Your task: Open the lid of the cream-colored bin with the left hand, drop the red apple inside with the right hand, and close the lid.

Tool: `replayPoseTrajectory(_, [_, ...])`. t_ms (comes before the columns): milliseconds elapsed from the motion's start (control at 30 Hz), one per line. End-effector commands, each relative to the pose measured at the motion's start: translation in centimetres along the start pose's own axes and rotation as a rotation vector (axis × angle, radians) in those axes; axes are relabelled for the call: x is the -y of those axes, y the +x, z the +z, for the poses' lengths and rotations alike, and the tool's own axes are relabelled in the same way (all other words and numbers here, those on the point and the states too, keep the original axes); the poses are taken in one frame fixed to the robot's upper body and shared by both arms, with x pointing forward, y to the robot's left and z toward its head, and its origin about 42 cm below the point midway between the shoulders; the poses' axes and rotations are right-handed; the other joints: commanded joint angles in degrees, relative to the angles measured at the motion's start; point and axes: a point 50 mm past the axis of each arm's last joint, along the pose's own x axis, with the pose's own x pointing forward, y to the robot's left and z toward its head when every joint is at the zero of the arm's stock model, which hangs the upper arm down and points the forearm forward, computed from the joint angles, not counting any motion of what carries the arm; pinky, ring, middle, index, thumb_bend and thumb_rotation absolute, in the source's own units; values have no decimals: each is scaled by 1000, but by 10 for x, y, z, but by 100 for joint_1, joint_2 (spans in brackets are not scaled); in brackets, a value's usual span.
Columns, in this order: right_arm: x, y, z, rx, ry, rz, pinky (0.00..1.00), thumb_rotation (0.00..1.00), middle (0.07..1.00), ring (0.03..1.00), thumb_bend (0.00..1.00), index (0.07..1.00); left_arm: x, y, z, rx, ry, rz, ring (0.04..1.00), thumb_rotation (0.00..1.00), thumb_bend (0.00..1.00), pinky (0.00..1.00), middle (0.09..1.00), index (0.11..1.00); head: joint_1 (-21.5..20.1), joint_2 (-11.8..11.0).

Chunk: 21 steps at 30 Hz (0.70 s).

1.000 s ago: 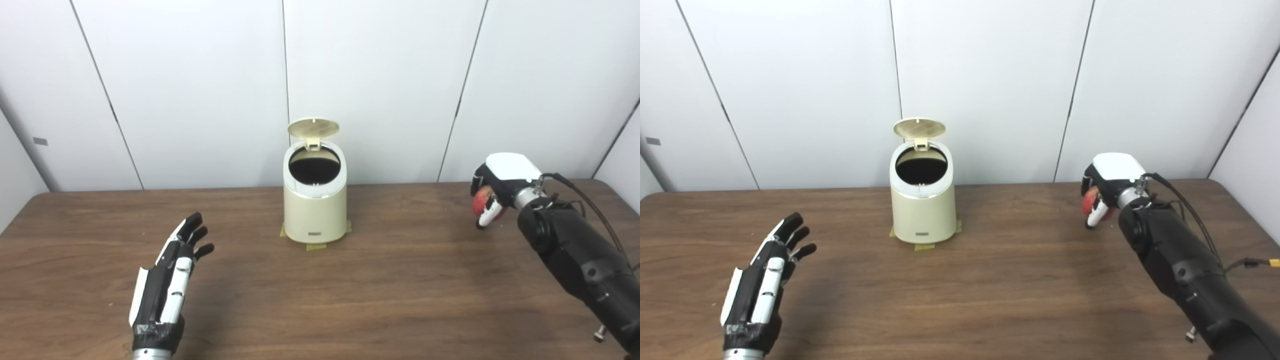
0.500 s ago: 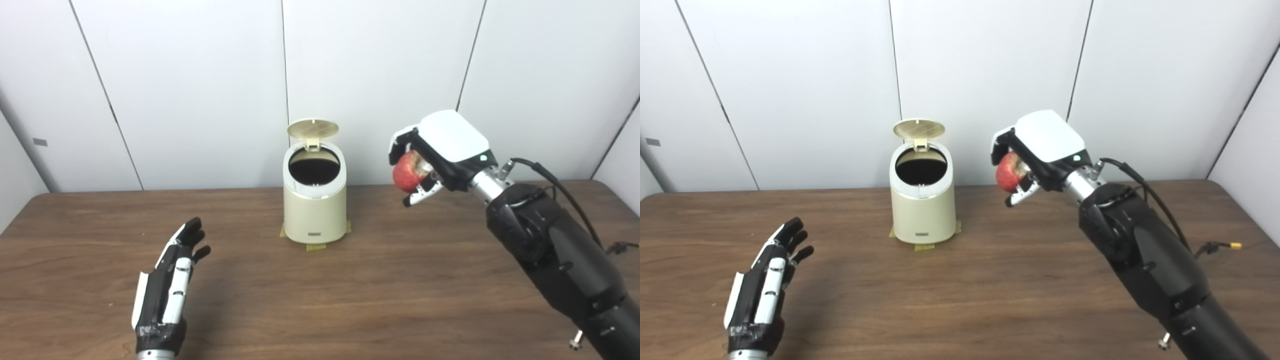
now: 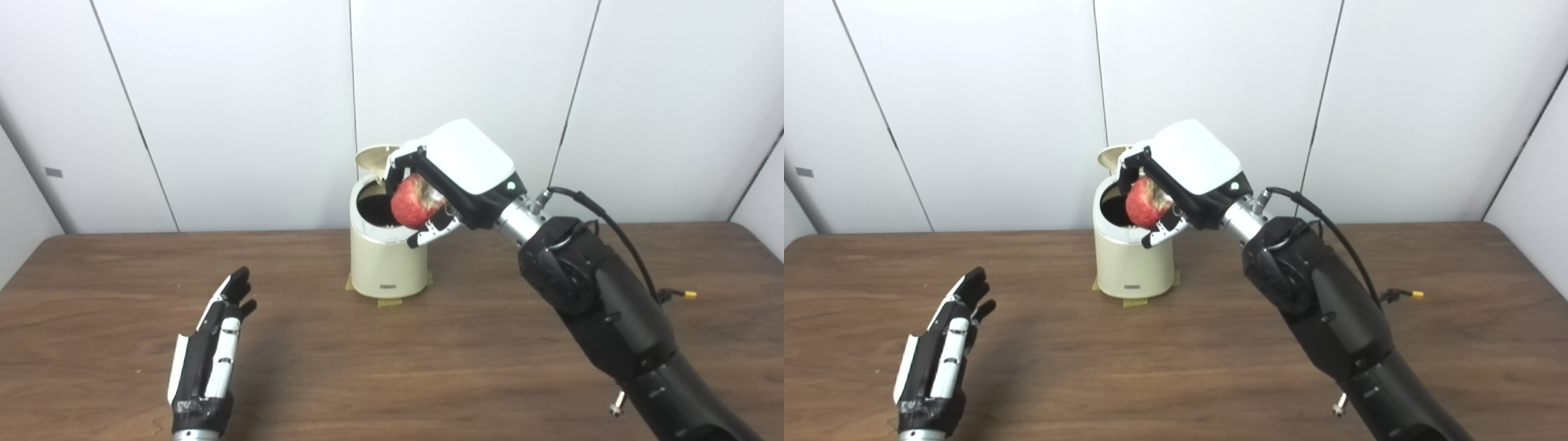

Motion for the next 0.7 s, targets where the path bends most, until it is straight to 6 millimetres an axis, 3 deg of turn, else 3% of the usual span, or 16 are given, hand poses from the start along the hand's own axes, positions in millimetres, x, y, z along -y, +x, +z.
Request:
replayPoseTrajectory(0, [27, 25, 6, 67, -15, -138, 330, 0, 575, 417, 506, 474, 3, 11, 11, 75, 12, -16, 961, 738, 159, 916, 955, 903, -4, 5])
replayPoseTrajectory(333, [-14, 60, -7, 131, -109, -140, 354, 0, 555, 452, 497, 447, 5, 10, 12, 80, 59, -27, 953, 699, 188, 892, 952, 906, 41, 21])
replayPoseTrajectory(667, [-39, 74, -22, 96, -128, -125, 360, 0, 546, 456, 496, 425, 5, 9, 14, 77, 59, -31, 953, 712, 200, 884, 955, 911, 50, 35])
